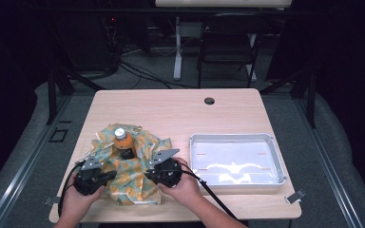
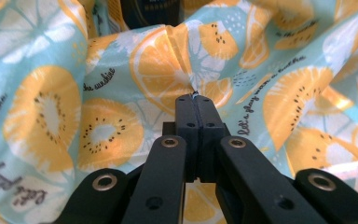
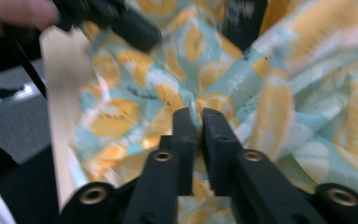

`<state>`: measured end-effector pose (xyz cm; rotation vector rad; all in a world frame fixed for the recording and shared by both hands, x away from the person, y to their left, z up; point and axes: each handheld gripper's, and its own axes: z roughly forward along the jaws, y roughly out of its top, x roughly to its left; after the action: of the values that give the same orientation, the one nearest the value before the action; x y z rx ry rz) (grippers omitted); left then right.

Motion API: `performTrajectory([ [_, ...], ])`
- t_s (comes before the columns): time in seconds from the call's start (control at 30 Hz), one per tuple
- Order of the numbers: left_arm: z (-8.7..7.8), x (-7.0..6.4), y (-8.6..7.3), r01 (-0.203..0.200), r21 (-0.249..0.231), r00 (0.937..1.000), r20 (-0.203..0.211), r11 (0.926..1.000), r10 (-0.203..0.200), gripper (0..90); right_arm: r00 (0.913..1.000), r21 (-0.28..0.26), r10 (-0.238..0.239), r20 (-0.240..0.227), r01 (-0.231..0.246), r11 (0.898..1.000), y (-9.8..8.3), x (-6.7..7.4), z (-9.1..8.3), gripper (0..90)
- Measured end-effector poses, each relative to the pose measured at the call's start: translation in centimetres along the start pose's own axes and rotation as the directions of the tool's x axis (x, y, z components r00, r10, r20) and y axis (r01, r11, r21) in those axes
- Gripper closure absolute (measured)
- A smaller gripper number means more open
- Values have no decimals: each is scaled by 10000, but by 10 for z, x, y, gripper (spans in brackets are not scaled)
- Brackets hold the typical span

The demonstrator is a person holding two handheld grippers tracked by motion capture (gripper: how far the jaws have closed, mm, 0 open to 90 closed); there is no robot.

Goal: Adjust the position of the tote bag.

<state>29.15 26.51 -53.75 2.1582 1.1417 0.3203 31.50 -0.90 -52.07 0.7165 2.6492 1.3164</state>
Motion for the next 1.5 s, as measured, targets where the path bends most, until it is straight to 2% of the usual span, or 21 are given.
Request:
performTrajectory([
  [0.1, 1, 0, -2, 177, -39, 9998, 82, 9998, -177, 900, 9995, -624, 154, -291, -172, 9979, 9, 3, -9, 745],
  [0.23, 3, -4, -2, 63, 36, 9999, 119, 10000, -64, 900, 10000, -1247, 28, 95, -16, 9922, 26, 0, -20, 680],
  [0.37, 4, -7, -4, -30, 95, 9999, 135, 10000, 29, 900, 9980, -1576, 203, 606, -105, 9875, 41, -11, -22, 612],
  [0.43, 2, -6, -5, -64, 218, 9997, 246, 9997, 58, 900, 9960, -1471, 307, 842, -181, 9890, 47, -18, -18, 594],
  [0.5, 3, -6, -6, -18, 63, 9999, 130, 10000, 17, 900, 9952, -1370, 393, 900, -267, 9902, 50, -21, -14, 595],
  [0.63, 2, -4, -6, -22, 152, 9996, 276, 9999, 18, 900, 9965, -1413, 315, 770, -203, 9898, 56, -16, -5, 616],
  [0.77, 3, -4, -6, 45, 24, 9997, 230, 10000, -45, 900, 9964, -1029, 63, 844, 24, 9947, 59, -12, 7, 589],
  [0.83, 2, -4, -7, 14, 17, 9997, 227, 10000, -14, 900, 9939, -640, 15, 1102, 56, 9979, 59, -13, 15, 559],
  [0.9, 2, -3, -7, 64, -36, 9997, 232, 10000, -64, 900, 9914, -526, 60, 1307, 9, 9986, 57, -15, 23, 528],
  [0.97, 1, -2, -7, 113, 6, 9994, 315, 9999, -113, 900, 9876, -267, -130, 1566, 174, 9995, 55, -16, 27, 490],
  [1.03, 2, -2, -9, 174, -145, 9996, 235, 9997, -170, 900, 9830, -187, -146, 1829, 183, 9997, 53, -16, 33, 462],
  [1.13, 1, -1, -9, 111, -65, 9995, 283, 9999, -109, 900, 9779, -177, -102, 2090, 142, 9997, 50, -15, 38, 450],
  [1.2, 0, 0, -9, 130, 3, 9995, 299, 9999, -130, 900, 9728, 69, -288, 2299, 280, 9996, 49, -16, 40, 450],
  [1.27, 0, 0, -10, 163, -74, 9996, 247, 9998, -161, 900, 9641, 422, -438, 2618, 339, 9985, 47, -19, 41, 505],
  [1.3, 0, 0, -10, 177, -69, 9995, 265, 9998, -175, 900, 9629, 445, -384, 2670, 274, 9986, 45, -20, 42, 542],
  [1.37, 0, 0, -10, 177, -17, 9994, 290, 9998, -177, 900, 9640, 776, -412, 2626, 214, 9968, 42, -24, 40, 669],
  [1.5, 0, 0, -10, 151, 5, 9997, 202, 9999, -151, 900, 9651, 941, -394, 2588, 154, 9954, 38, -32, 35, 863],
])
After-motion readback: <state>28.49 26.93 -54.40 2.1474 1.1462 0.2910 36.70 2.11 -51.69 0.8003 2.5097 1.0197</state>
